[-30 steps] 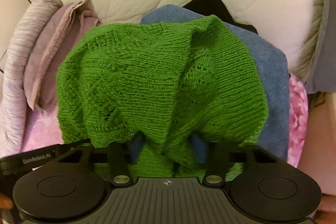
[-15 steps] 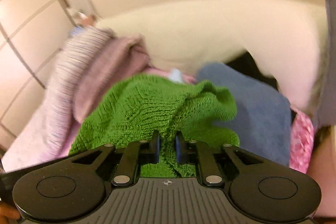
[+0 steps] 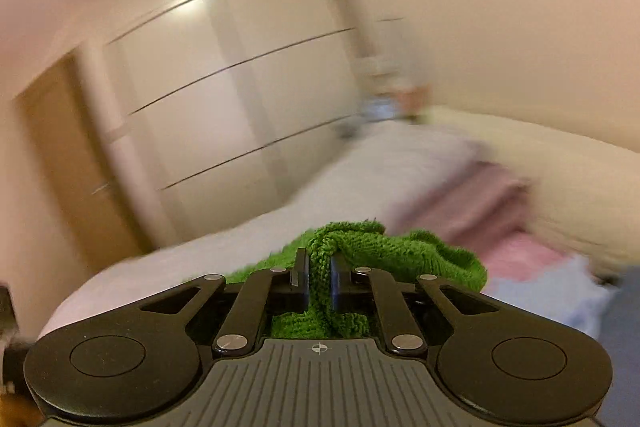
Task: Fold clothes
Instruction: 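Lift the green sweater with both grippers and lay it on the open bed, then open both grippers and release the green sweater on the bedspread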
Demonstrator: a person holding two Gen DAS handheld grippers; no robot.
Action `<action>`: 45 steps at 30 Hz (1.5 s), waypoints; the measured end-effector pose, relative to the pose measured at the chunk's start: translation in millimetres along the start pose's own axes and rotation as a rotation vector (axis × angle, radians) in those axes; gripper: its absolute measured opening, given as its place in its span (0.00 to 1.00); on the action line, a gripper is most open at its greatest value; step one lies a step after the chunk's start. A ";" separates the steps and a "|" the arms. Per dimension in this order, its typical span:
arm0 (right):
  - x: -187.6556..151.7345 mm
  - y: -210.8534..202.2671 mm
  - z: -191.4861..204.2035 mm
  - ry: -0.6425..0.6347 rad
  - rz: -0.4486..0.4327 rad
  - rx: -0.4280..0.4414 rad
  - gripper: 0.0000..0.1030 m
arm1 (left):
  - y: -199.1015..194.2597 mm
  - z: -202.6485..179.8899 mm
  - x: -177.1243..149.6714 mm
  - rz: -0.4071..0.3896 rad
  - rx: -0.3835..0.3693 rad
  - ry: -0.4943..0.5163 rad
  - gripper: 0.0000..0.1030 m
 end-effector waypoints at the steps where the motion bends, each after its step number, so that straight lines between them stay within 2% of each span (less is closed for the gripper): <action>1: -7.3 7.6 30.4 -0.048 0.045 0.066 0.10 | -22.8 23.9 -4.7 0.010 0.068 -0.004 0.05; 2: -19.0 14.4 63.5 -0.101 0.113 0.130 0.18 | -42.3 49.5 -14.5 0.055 0.141 -0.012 0.06; 3: -38.4 20.4 101.7 -0.172 0.212 0.197 0.29 | -58.2 78.9 -31.5 0.137 0.237 -0.026 0.08; 4: -59.4 23.6 133.4 -0.241 0.296 0.232 0.33 | -75.3 107.6 -48.6 0.219 0.332 -0.040 0.09; 6: -102.9 26.1 178.9 -0.345 0.412 0.260 0.48 | -107.3 156.7 -88.3 0.364 0.485 -0.063 0.09; 7: -127.3 27.0 199.9 -0.391 0.471 0.265 0.49 | -124.3 179.7 -107.1 0.434 0.558 -0.074 0.09; 9: -172.7 32.4 225.8 -0.388 0.623 0.232 0.50 | -151.4 202.3 -129.7 0.493 0.633 -0.096 0.09; 10: -185.2 33.1 234.4 -0.368 0.665 0.217 0.51 | -164.7 212.7 -140.2 0.520 0.667 -0.107 0.09; 12: -209.2 34.2 251.8 -0.328 0.748 0.188 0.51 | -180.9 216.5 -143.7 0.518 0.669 -0.131 0.10; 18: -211.8 29.2 278.7 -0.375 0.716 0.162 0.51 | -229.1 213.2 -147.7 0.459 0.699 -0.119 0.14; 21: -217.4 9.3 290.4 -0.398 0.701 0.162 0.51 | -237.9 214.1 -150.9 0.437 0.723 -0.109 0.15; 26: -220.1 -5.6 290.4 -0.422 0.684 0.168 0.51 | -253.4 192.0 -151.0 0.389 0.756 -0.080 0.20; 32: -222.7 -35.1 269.3 -0.431 0.668 0.191 0.51 | -262.3 148.0 -155.0 0.335 0.779 -0.076 0.24; 39: -226.2 -66.3 233.5 -0.419 0.661 0.227 0.51 | -269.7 92.0 -166.4 0.302 0.840 -0.027 0.29; 43: -233.9 -77.2 212.6 -0.406 0.678 0.238 0.51 | -271.2 71.4 -172.6 0.294 0.857 -0.013 0.30; 45: -236.0 -80.6 203.9 -0.402 0.685 0.237 0.51 | -268.8 73.1 -174.4 0.299 0.851 -0.013 0.30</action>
Point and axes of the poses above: each gripper's, at about its wrist camera, not at the fingertips, and y roughly the way its jaws point, z to its left, x to its top, the point moved 9 cm from there along y, roughly the way its jaws point, and after that the axes turned 7 degrees about -y, right-handed, at the moved point
